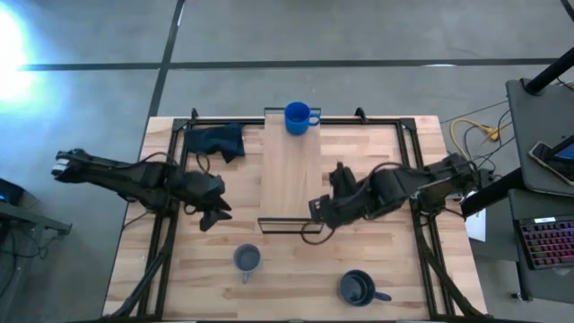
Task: Stack small to large cups/mugs on shelf
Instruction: Put the blue mug on the shelf
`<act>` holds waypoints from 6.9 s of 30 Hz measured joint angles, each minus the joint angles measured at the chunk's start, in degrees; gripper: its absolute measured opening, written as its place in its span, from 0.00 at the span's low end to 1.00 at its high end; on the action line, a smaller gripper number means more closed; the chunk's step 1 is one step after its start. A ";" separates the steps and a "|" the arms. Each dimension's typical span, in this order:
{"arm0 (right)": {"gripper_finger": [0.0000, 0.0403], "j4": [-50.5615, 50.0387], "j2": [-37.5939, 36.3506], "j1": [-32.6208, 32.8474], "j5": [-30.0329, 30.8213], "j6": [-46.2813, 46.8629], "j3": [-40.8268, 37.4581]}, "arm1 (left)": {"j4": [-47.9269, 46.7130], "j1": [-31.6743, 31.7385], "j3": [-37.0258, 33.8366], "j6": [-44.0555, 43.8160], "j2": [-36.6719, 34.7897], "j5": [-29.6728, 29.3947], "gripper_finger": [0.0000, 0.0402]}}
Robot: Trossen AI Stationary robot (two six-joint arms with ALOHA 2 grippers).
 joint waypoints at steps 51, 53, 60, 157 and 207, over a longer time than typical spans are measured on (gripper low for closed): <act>0.41 7.45 9.09 29.56 -20.13 39.59 -22.60 | -5.81 -10.36 5.31 -9.19 7.30 -12.44 0.25; 0.41 7.59 9.09 29.56 -20.67 39.57 -23.62 | -5.81 -10.36 5.32 -9.85 7.30 -12.44 0.25; 0.41 12.22 9.07 29.53 -20.71 36.67 -25.45 | -5.81 -10.32 5.33 -10.81 7.27 -12.44 0.25; 0.04 -8.64 19.62 -32.21 -14.18 -56.87 22.46 | -1.96 -10.36 5.04 -12.12 8.78 -14.17 0.25; 0.31 -6.40 21.71 -38.86 -14.70 -61.29 22.97 | -1.81 -10.30 4.52 -10.57 8.74 -17.59 0.25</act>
